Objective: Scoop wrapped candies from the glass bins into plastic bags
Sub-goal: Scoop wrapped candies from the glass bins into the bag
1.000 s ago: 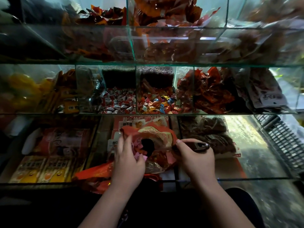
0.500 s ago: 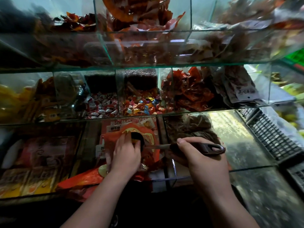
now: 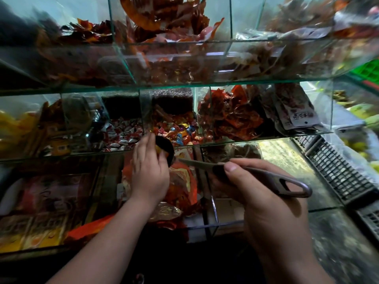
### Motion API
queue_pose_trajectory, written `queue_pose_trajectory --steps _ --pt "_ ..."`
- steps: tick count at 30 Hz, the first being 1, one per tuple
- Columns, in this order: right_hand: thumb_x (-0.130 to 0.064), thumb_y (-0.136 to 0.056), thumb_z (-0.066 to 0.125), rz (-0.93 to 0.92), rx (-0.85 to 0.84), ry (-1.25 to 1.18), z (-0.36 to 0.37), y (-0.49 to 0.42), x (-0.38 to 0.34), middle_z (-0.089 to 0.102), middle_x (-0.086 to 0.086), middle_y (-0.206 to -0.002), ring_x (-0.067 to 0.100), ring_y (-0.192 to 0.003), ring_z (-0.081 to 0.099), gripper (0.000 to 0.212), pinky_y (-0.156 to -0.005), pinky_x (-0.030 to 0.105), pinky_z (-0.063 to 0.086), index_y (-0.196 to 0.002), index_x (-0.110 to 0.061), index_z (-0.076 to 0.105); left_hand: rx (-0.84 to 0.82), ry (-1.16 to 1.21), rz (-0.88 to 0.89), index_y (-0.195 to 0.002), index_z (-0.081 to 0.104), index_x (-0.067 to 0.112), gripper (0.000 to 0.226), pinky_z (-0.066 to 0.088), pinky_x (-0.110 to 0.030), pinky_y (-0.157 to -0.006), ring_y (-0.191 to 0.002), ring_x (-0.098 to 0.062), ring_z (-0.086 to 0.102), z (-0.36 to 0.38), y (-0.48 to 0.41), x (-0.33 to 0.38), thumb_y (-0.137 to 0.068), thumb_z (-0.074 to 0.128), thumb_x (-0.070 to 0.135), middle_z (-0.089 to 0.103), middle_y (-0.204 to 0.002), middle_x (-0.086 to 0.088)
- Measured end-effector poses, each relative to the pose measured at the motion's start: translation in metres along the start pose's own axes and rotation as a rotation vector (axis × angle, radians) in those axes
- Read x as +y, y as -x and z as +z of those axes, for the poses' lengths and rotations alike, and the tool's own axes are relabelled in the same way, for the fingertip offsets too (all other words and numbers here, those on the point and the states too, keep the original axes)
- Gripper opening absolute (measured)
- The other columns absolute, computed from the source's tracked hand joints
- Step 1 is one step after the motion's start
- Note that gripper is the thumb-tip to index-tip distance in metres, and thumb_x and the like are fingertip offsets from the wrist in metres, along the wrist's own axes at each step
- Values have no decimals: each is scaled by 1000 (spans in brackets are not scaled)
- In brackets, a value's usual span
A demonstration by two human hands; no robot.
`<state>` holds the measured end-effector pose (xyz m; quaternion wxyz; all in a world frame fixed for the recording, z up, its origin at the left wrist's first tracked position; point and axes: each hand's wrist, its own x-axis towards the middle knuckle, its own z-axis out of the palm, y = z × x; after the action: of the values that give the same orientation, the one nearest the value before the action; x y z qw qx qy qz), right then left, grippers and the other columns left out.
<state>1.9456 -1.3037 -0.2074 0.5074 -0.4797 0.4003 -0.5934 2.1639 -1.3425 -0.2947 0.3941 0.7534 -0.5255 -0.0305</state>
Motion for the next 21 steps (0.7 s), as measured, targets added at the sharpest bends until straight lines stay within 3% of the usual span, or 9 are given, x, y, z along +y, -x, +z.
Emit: queue_pose_trajectory --steps 2,5,8,11,13,14,16,18,21 --pt "-28 -75 84 -51 33 -69 6 -7 -5 80 12 -86 34 -82 79 19 -76 41 64 -89 -15 81 0 -7 62 -158 24 18 53 7 -36 -123 -152 -19 13 -1 -27 10 -108 32 33 23 -164 -3" --pt "-29 -77 82 -63 82 -96 13 -27 -8 80 10 -87 30 -83 79 16 -77 39 63 -89 -19 80 -12 12 203 -156 30 11 54 17 -42 -124 -149 -26 22 6 -70 23 -106 36 32 32 -160 -9" --pt "-31 -82 80 -119 111 -2 22 -50 -1 80 4 -90 24 -87 79 9 -79 39 63 -89 -24 80 -63 -9 254 -156 28 7 56 17 -38 -123 -149 -28 23 24 -111 28 -106 41 27 31 -160 -13" --pt "-15 -89 77 -297 -8 246 34 -70 13 77 -3 -89 11 -88 75 4 -77 25 59 -91 -18 77 -269 -207 137 -160 14 7 66 9 -44 -125 -154 -31 8 48 -143 18 -105 40 31 12 -167 -15" --pt "-8 -91 74 -417 -141 494 41 -77 21 75 -1 -97 11 -97 71 6 -85 28 58 -97 -9 75 -420 -338 -35 -161 5 8 75 3 -44 -125 -155 -32 -4 56 -147 11 -102 45 33 -2 -168 -14" --pt "-7 -92 74 -463 -182 592 42 -80 26 75 2 -102 13 -104 70 9 -92 33 57 -100 -6 76 -446 -309 -91 -160 8 8 73 4 -43 -125 -155 -32 -2 58 -146 9 -102 46 31 0 -168 -15" --pt "-6 -91 74 -528 -195 674 43 -83 28 75 3 -107 14 -112 68 11 -100 33 54 -102 -4 76 -392 -168 -76 -154 33 3 60 15 -45 -124 -152 -34 17 56 -142 9 -100 49 24 22 -164 -18" --pt "-6 -90 75 -579 -178 620 43 -77 22 74 -1 -104 9 -105 69 10 -94 25 56 -101 -5 76 -295 4 -55 -143 48 8 49 33 -47 -116 -140 -32 40 44 -132 13 -96 51 20 46 -150 -14" --pt "-8 -90 77 -549 -145 470 38 -61 3 76 -5 -93 6 -88 73 7 -76 20 57 -98 -8 76 -172 150 32 -140 51 18 46 40 -38 -111 -129 -23 49 12 -103 20 -95 58 25 52 -140 -6"
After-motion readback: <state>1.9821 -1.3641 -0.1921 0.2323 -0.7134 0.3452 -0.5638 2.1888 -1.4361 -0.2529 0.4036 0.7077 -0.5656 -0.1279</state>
